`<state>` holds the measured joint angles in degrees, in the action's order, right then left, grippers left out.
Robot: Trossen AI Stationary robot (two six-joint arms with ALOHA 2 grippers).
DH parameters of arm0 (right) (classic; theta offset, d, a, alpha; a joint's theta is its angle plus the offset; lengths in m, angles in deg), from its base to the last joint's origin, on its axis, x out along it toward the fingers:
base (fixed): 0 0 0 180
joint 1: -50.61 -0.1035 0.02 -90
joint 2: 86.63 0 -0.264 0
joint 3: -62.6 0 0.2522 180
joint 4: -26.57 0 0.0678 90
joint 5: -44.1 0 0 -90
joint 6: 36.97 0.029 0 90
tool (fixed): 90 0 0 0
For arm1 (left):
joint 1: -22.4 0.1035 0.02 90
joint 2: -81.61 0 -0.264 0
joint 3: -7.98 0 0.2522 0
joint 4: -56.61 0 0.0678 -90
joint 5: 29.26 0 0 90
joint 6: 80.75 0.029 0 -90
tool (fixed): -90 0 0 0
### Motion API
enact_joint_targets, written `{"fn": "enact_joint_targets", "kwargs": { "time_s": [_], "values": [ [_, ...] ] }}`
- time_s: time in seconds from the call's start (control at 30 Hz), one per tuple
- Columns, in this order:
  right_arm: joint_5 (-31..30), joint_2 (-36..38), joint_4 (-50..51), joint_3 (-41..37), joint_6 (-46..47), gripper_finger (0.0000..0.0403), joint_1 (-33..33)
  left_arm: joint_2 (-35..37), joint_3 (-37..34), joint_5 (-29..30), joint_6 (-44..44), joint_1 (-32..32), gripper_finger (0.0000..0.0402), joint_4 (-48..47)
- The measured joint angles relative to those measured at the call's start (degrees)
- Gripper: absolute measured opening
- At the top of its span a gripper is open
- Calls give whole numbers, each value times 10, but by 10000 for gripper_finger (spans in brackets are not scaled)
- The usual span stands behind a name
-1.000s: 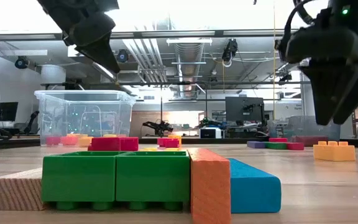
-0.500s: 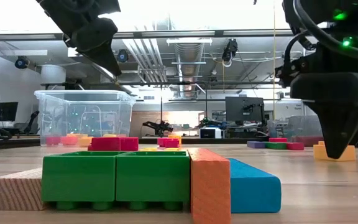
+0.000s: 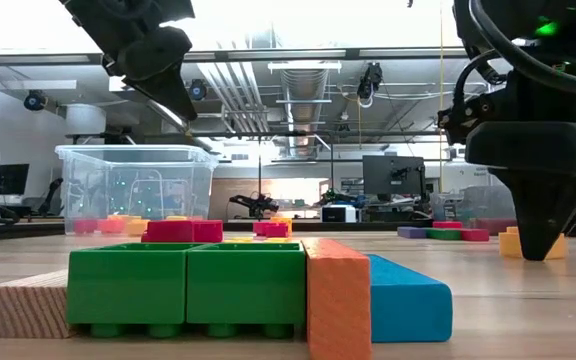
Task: Sort blocks by size
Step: Put the yellow square game piece into the transparent bin
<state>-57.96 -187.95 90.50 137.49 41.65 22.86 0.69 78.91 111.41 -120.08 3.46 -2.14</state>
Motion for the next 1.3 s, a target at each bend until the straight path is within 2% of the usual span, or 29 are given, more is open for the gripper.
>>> {"fn": "enact_joint_targets", "kwargs": {
  "time_s": [0.13, 0.3, 0.43, 0.63, 0.77, 0.9, 1.0, 1.13, 1.3],
  "values": [
    [-2, 0, -2, 0, -15, 134, 0, 0, 0, 0, 13, 0, 199, 3],
    [-2, 7, -2, -2, -39, 134, 0, 0, 0, 0, 45, -6, 199, 17],
    [-12, 33, -1, -4, -65, 134, 0, 0, -4, 0, 108, -31, 199, 44],
    [-62, 84, -88, -3, -165, 135, 5, -1, -26, -9, 260, -88, 199, 168],
    [-60, 106, -217, -3, -288, 135, 23, -1, -63, -77, 393, -119, 199, 317],
    [0, 107, -345, -3, -406, 135, 50, -1, -111, -175, 496, -126, 199, 499],
    [69, 104, -421, -3, -475, 135, 72, -1, -143, -219, 533, -126, 199, 596],
    [143, 100, -475, -3, -538, 135, 95, -1, -167, -236, 553, -126, 199, 650],
    [213, 96, -530, -3, -571, 136, 119, -4, -172, -258, 554, -126, 199, 684]
  ]
}}
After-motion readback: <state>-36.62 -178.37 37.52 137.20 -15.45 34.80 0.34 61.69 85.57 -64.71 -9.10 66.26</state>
